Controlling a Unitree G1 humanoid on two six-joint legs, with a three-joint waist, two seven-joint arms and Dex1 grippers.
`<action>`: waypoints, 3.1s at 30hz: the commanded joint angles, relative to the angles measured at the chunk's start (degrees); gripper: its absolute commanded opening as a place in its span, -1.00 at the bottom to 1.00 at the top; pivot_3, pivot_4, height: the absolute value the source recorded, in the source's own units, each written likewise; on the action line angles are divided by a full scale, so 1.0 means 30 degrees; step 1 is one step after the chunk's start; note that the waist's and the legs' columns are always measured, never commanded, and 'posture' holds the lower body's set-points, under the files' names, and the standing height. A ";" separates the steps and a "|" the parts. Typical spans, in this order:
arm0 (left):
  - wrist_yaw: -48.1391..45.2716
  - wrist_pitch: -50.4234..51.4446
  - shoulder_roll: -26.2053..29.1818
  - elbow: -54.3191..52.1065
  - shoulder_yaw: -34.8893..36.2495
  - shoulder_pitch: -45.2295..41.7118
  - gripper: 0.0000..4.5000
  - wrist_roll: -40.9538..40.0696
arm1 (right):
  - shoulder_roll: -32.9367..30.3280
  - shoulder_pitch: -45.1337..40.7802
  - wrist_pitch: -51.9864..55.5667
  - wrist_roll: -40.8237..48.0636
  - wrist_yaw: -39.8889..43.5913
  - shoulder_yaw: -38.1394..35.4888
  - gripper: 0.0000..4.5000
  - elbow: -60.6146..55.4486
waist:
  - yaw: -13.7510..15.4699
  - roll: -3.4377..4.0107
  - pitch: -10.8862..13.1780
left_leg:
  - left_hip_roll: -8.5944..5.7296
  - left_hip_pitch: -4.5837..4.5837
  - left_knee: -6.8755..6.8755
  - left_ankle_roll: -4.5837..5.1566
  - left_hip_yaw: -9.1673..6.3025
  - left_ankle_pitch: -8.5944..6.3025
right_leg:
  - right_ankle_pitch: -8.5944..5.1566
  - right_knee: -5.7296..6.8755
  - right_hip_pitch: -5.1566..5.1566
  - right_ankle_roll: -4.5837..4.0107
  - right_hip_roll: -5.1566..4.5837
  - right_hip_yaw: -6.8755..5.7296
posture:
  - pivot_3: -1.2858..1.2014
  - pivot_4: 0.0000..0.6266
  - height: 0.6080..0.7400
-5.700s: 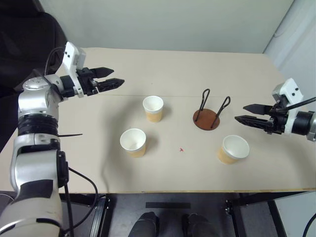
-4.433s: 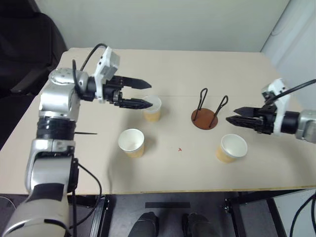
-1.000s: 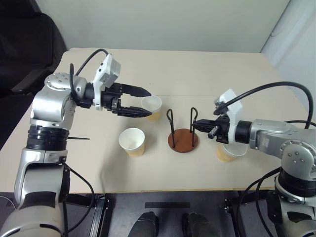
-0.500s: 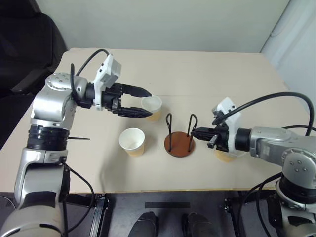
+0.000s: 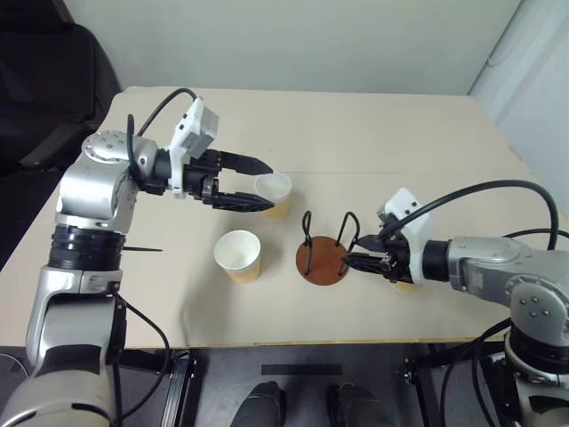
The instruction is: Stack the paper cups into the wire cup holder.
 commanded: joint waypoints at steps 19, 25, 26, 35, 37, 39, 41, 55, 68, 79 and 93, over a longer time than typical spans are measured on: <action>0.2473 -0.8217 -0.0153 0.4852 -0.1103 -0.2527 0.70 0.4766 | -0.5220 -0.5323 -0.7382 -0.0306 0.4117 0.0167 0.07 0.3318 | -0.0047 0.0002 0.0001 | -0.0002 -0.0002 -0.0014 -0.0001 0.0000 0.0000 | -0.0003 0.0045 -0.0033 -0.0004 -0.0009 0.0013 | 0.03 -0.52 1.00; 0.3736 -1.3505 -0.0465 0.7857 -0.1815 -0.3194 0.70 0.7110 | -0.5679 -0.6334 -0.8346 -0.0546 0.5419 0.1670 0.07 0.3445 | 0.0004 0.0001 0.0001 | -0.0013 -0.0118 0.0001 0.0016 -0.0003 -0.0009 | -0.0002 0.0006 -0.0122 -0.0002 -0.0018 0.0007 | 0.03 -0.52 1.00; 0.3779 -1.4316 -0.0422 0.8284 -0.1987 -0.3173 0.70 0.7497 | -0.5671 -0.6442 -0.8377 -0.0508 0.5514 0.1807 0.07 0.3457 | 0.0001 0.0002 0.0001 | -0.0015 -0.0129 -0.0001 0.0017 -0.0003 -0.0009 | -0.0003 0.0007 -0.0135 -0.0003 -0.0023 0.0004 | 0.03 -0.52 1.00; 0.5128 -1.9676 -0.0467 1.1506 -0.3169 -0.3647 0.70 1.0210 | -0.5782 -0.6444 -0.8844 -0.0825 0.5659 0.2448 0.07 0.3395 | 0.0013 0.0002 0.0001 | -0.0013 -0.0231 -0.0006 0.0016 -0.0005 -0.0009 | -0.0002 0.0000 -0.0247 -0.0003 -0.0027 -0.0003 | 0.03 -0.52 1.00; 0.5675 -2.0534 -0.0612 1.2156 -0.3318 -0.3869 0.70 1.0682 | -0.5953 -0.6328 -0.8880 -0.0785 0.5798 0.2483 0.07 0.3220 | 0.0028 0.0001 0.0000 | -0.0017 -0.0239 -0.0001 0.0016 -0.0005 -0.0009 | -0.0002 0.0000 -0.0250 -0.0003 -0.0032 -0.0004 | 0.03 -0.52 1.00; 0.6000 -2.1067 -0.0850 1.2633 -0.3366 -0.4109 0.70 1.0841 | -0.6159 -0.6198 -0.8886 -0.0722 0.5916 0.2454 0.07 0.3118 | 0.0047 0.0001 0.0000 | -0.0018 -0.0246 0.0001 0.0016 -0.0005 -0.0009 | -0.0002 0.0001 -0.0255 -0.0002 -0.0036 -0.0006 | 0.03 -0.52 1.00; 0.6241 -2.1444 -0.1126 1.2951 -0.3381 -0.4296 0.70 1.0898 | -0.6334 -0.6047 -0.8833 -0.0580 0.6020 0.2333 0.07 0.2993 | 0.0060 0.0001 0.0000 | -0.0024 -0.0247 0.0000 0.0017 -0.0006 -0.0009 | -0.0002 0.0008 -0.0256 -0.0002 -0.0041 -0.0010 | 0.03 -0.52 1.00; 0.5776 -2.2272 -0.1907 1.3147 -0.3935 -0.4080 0.70 1.1114 | -0.6723 -0.5479 -0.8506 -0.0076 0.5832 0.1687 0.07 0.2693 | 0.0029 0.0001 0.0000 | -0.0025 -0.0279 0.0044 0.0017 0.0000 -0.0010 | -0.0002 0.0079 -0.0293 -0.0002 -0.0039 -0.0013 | 0.03 -0.52 1.00; 0.6179 -2.4114 -0.1401 1.3230 -0.5268 -0.3883 0.62 1.2814 | -0.6530 -0.5511 -0.8215 0.0224 0.5436 0.1335 0.08 0.2796 | 0.0038 0.0001 0.0000 | -0.0028 -0.0293 0.0142 0.0021 -0.0001 -0.0012 | -0.0002 0.0124 -0.0303 0.0000 -0.0039 -0.0016 | 0.03 -0.52 1.00; 0.5565 -2.3368 -0.1769 1.3620 -0.4757 -0.4186 -0.99 1.1668 | -0.6929 -0.5002 -0.8368 0.0188 0.5415 0.1310 0.08 0.2948 | 0.0042 0.0001 0.0000 | -0.0028 -0.0298 0.0145 0.0023 0.0000 -0.0013 | -0.0002 0.0123 -0.0304 0.0000 -0.0039 -0.0016 | 0.03 -0.52 1.00; 0.1440 -1.9216 -0.1751 1.3213 -0.3259 -0.4539 -0.99 0.8583 | -0.7764 -0.4110 -0.8922 0.0076 0.5717 0.0987 0.08 0.3386 | 0.0039 0.0000 0.0000 | -0.0029 -0.0306 0.0152 0.0023 0.0000 -0.0013 | -0.0002 0.0129 -0.0308 0.0001 -0.0038 -0.0020 | 0.03 -0.52 1.00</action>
